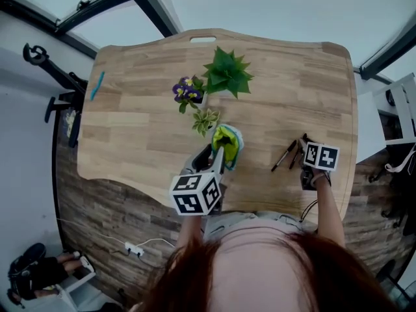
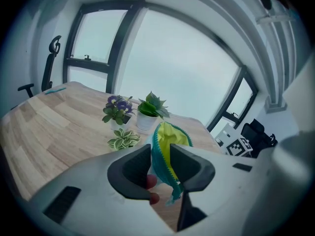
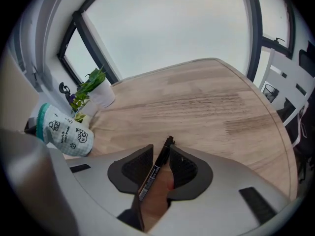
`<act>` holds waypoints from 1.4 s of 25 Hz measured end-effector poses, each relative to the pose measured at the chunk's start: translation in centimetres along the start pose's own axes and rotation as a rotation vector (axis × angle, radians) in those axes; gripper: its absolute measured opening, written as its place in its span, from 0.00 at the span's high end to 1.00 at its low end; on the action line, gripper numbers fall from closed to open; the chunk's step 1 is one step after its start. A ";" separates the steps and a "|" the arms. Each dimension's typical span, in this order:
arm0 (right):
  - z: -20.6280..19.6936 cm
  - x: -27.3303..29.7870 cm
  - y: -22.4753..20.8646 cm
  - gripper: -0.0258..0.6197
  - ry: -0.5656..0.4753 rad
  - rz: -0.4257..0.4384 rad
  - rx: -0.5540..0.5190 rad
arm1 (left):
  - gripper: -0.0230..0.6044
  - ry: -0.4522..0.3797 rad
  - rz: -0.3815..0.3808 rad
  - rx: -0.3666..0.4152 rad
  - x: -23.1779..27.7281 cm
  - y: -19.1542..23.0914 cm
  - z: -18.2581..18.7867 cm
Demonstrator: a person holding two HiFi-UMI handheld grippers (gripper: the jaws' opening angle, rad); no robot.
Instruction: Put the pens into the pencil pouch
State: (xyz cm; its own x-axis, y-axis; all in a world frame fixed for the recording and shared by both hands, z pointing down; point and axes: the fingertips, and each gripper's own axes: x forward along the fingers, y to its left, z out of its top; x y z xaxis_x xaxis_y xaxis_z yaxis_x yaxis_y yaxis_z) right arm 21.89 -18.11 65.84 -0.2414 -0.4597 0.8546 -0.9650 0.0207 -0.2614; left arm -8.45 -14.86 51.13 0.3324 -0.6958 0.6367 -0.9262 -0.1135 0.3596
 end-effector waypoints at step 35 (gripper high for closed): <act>3.1 -3.6 1.8 0.88 -0.178 -0.034 -0.036 | 0.89 0.028 -0.020 -0.058 -0.1 -0.2 -0.9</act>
State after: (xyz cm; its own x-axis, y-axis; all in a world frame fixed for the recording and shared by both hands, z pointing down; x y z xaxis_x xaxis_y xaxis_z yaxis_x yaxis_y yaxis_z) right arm 21.32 -19.16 60.92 -0.1897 -0.6108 0.7688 -0.9762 0.0332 -0.2145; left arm -8.12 -14.14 51.60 0.3562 -0.6733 0.6479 -0.9078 -0.0849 0.4108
